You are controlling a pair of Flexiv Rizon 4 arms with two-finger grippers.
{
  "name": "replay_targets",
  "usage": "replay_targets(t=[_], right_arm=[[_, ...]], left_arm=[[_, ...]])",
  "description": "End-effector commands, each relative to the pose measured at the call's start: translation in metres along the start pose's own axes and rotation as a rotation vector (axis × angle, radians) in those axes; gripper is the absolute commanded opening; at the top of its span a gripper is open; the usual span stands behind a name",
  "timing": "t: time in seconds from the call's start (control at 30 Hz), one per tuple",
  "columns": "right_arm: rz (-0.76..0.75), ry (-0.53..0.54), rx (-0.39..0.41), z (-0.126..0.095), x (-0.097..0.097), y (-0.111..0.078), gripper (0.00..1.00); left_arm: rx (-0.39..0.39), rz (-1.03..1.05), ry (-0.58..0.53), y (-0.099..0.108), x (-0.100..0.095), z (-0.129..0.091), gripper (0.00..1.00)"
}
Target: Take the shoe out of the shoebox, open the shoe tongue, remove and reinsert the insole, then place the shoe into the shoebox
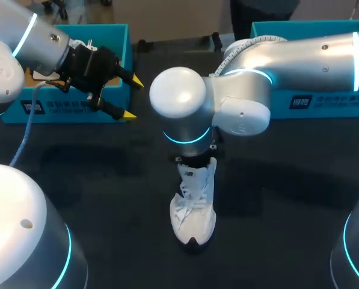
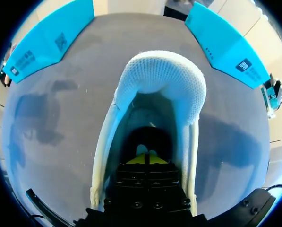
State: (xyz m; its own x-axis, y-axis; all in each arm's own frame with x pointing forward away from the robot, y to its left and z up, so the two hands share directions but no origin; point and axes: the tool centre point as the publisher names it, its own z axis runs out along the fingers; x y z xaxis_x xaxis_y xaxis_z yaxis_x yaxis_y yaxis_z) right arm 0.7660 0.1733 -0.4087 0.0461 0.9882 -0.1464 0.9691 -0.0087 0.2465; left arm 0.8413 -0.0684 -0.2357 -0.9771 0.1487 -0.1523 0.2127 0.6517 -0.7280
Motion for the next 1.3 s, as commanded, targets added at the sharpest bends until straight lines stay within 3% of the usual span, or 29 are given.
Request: replay_targets(t=[0.03,0.33,0.77,1.13,1.3], right_arm=[[0.016,-0.001,-0.046,0.015,0.003,0.007,0.00],[0.011,0.002,-0.065,0.003,0.003,0.015,0.00],[0.007,-0.011,-0.131,-0.034,-0.003,0.027,0.00],[0.019,0.041,-0.039,-0.050,-0.007,0.017,0.00],[-0.002,0.081,0.050,-0.055,-0.012,0.013,0.00]], left_arm=[[-0.003,0.001,0.000,0.000,0.001,-0.001,1.00],[-0.003,0.001,0.000,0.000,0.001,-0.001,1.00],[-0.003,0.001,0.000,0.000,0.001,-0.001,1.00],[-0.003,0.001,0.000,0.000,0.001,-0.001,1.00],[-0.003,0.001,0.000,0.000,0.001,-0.001,1.00]])
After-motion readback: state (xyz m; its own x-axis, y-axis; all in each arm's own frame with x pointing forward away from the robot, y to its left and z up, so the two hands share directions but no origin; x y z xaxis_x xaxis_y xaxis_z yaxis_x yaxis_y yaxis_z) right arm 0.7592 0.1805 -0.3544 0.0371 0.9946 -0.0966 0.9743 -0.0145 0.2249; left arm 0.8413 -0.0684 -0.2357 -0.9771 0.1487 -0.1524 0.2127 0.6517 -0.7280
